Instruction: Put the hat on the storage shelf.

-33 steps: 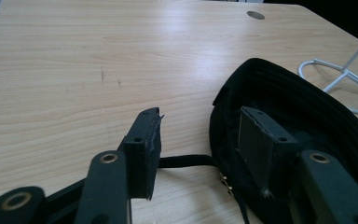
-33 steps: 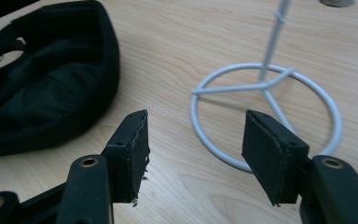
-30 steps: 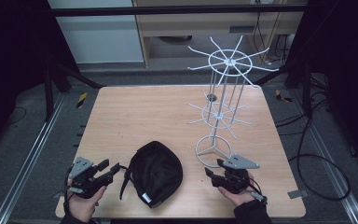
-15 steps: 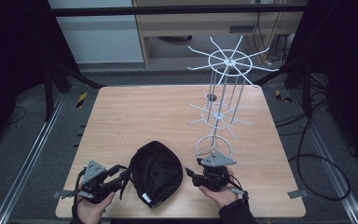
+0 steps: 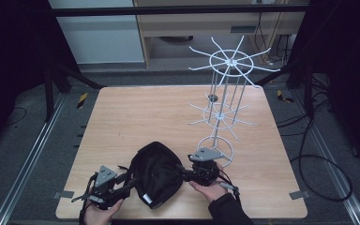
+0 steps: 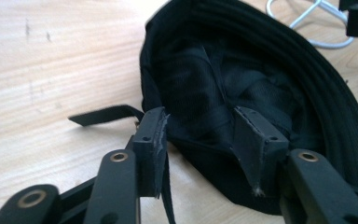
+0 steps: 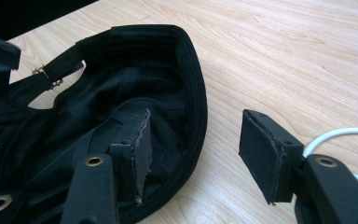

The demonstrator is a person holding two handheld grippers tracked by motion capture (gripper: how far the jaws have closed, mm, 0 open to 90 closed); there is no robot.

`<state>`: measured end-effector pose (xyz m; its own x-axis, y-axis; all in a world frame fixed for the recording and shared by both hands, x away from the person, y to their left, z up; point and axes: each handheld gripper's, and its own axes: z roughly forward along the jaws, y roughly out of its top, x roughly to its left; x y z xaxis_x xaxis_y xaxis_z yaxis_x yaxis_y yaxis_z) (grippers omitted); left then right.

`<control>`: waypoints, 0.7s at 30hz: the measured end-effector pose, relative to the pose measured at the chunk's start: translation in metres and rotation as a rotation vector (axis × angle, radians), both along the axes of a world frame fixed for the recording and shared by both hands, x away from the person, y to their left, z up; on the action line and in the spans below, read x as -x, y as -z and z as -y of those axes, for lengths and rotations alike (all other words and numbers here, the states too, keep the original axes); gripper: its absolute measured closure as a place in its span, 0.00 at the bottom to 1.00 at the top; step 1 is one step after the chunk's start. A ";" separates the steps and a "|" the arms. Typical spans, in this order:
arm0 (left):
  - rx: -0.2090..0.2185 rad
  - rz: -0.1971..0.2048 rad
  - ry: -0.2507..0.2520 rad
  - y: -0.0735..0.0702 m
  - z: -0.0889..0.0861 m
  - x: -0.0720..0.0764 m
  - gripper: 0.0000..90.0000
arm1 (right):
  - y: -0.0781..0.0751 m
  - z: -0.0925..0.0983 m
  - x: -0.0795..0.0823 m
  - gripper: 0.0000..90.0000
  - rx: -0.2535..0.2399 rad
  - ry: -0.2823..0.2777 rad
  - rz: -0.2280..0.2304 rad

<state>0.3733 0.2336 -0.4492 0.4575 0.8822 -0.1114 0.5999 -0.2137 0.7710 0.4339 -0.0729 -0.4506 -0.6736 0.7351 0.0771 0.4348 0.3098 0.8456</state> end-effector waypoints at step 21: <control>-0.088 -0.137 -0.008 0.027 0.006 -0.019 0.84 | 0.026 -0.016 -0.017 0.85 0.087 -0.034 -0.122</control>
